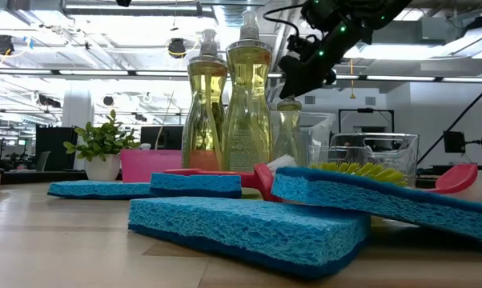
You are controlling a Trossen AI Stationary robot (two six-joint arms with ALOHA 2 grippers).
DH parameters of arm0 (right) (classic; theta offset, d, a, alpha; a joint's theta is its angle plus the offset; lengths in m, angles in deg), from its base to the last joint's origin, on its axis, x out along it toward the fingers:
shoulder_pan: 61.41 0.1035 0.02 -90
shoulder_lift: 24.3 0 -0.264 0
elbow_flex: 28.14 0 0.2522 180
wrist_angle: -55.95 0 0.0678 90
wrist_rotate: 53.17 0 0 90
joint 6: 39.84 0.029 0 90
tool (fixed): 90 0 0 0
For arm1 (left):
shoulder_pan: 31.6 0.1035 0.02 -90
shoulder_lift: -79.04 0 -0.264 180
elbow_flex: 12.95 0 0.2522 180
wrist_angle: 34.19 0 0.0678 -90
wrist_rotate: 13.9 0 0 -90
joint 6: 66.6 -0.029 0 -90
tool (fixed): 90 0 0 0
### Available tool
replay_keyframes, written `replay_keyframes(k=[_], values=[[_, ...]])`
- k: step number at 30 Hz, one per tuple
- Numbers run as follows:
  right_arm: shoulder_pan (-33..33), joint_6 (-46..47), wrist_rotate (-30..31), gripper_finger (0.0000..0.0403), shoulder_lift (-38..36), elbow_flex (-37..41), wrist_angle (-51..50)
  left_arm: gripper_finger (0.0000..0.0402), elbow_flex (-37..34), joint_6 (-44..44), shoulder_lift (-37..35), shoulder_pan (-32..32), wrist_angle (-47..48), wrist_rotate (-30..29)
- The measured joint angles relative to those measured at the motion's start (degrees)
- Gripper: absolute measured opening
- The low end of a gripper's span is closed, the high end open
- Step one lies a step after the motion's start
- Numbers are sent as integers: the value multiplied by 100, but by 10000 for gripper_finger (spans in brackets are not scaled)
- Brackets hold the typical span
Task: Pick & Place Kitchen Sink Supplies
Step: Put the green dishwashing liquid into the white bin
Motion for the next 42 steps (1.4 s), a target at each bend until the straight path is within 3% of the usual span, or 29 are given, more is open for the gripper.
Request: replay_keyframes(k=[6, 21, 24, 34, 42], values=[[105, 11, -25, 252, -176, 2, -426, 104, 0, 0, 2, 1, 0, 0], [685, 191, -87, 256, -989, 13, -779, 104, 0, 15, 1, 0, 0, 0], [869, 414, -454, 256, -1211, 13, -929, 104, 0, 15, 2, 0, 0, 0], [1504, 529, -2627, 256, -1957, 15, -1171, 104, 0, 15, 2, 0, 0, 0], [2243, 624, -3043, 256, -2334, 15, -1112, 104, 0, 15, 2, 1, 0, 0]])
